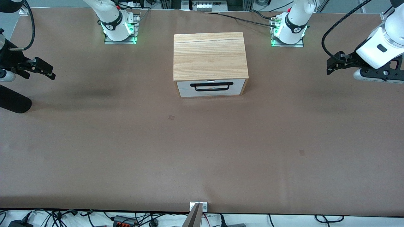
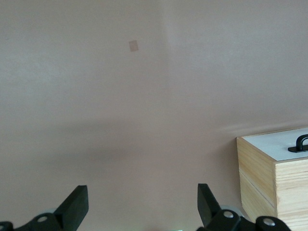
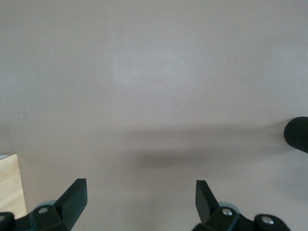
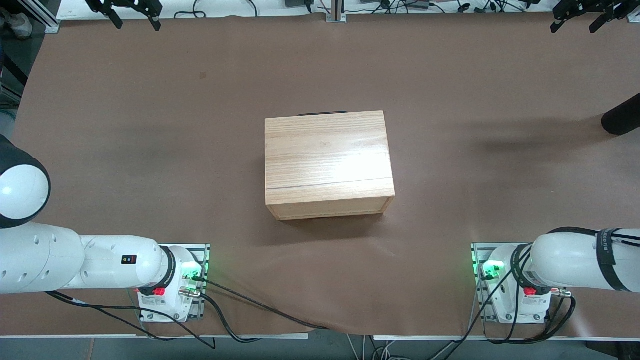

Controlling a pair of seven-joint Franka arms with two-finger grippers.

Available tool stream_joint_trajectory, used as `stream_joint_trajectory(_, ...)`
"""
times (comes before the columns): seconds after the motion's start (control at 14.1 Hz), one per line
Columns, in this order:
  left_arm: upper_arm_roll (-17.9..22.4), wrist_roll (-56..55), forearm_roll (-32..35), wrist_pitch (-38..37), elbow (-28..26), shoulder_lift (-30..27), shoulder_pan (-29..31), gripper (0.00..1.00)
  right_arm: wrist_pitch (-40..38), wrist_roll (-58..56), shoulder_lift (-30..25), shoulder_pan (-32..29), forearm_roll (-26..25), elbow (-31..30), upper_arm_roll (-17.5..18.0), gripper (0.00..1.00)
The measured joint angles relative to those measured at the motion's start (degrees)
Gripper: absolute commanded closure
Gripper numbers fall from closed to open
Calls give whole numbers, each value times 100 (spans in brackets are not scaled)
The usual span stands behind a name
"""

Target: Pull top drawer with both arms simultaneously

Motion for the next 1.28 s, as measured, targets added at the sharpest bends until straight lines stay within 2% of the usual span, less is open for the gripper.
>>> stream_joint_trajectory(0.99, 0, 0, 0, -82, 0, 0, 0, 0, 5, 0, 116, 5, -3, 0, 10, 0)
stream_joint_trajectory(1.28, 0, 0, -82, -436, 1, 45, 17, 0, 21, 0, 228, 56, -3, 0, 35, 0)
